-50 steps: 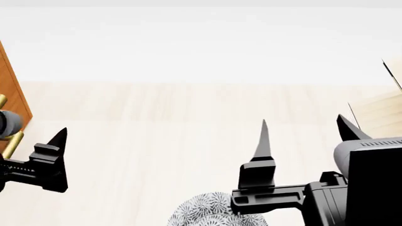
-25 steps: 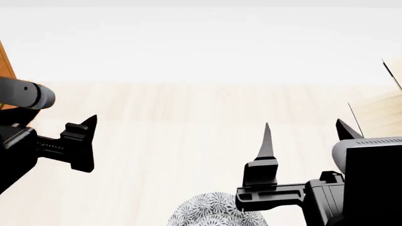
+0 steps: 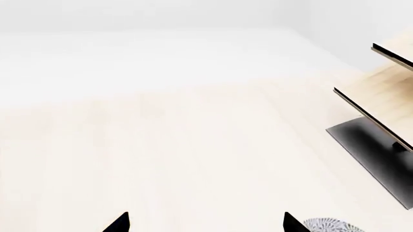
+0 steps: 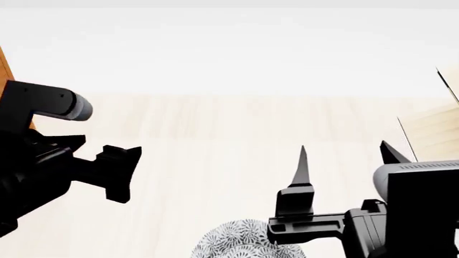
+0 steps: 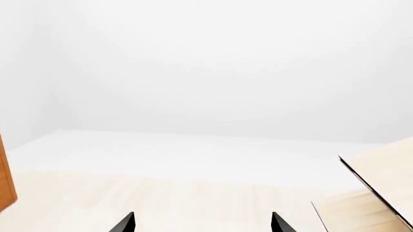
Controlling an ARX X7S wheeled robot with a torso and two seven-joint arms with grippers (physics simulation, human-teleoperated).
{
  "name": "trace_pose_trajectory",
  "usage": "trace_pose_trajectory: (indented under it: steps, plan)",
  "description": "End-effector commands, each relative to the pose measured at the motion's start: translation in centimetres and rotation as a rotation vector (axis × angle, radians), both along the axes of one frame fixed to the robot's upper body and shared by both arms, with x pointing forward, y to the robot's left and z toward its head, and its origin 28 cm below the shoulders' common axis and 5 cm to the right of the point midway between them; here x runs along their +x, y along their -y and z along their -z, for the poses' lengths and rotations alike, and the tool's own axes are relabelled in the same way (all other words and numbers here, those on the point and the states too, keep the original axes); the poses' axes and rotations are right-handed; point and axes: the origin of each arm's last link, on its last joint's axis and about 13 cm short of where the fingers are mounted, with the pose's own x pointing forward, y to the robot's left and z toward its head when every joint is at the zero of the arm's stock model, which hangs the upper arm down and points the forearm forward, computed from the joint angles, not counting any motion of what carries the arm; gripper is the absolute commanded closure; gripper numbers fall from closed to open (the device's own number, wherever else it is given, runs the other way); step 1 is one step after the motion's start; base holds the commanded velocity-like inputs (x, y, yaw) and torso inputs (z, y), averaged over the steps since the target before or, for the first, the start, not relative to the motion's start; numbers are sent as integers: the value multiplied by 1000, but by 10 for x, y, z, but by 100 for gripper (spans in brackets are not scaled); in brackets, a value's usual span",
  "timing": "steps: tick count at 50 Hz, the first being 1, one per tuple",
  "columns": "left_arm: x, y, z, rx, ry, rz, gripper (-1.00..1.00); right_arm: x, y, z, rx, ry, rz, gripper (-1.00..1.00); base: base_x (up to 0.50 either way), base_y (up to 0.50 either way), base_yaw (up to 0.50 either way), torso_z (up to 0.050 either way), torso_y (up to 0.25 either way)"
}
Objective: Close the top drawer of the cabinet and put the bowl on top of it.
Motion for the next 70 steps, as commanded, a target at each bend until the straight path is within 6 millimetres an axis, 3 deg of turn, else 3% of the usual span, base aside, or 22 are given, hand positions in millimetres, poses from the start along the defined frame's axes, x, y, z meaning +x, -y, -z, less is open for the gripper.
trace_pose_trajectory:
  steps: [1,20,43,70]
  plan:
    - [9,5,2,2,-66,51,-100,1,-1,3,0,-5,-3,-100,0,0,0,0,0]
    - [17,18,18,56,-100,162,-100,1,-2,5,5,-5,1,-100,0,0,0,0,0]
    - [19,33,57,118,-200,288,-100,0,-1,2,-1,-2,1,-100,0,0,0,0,0]
    - [16,44,75,167,-210,356,-100,1,2,10,7,-10,11,-100,0,0,0,0,0]
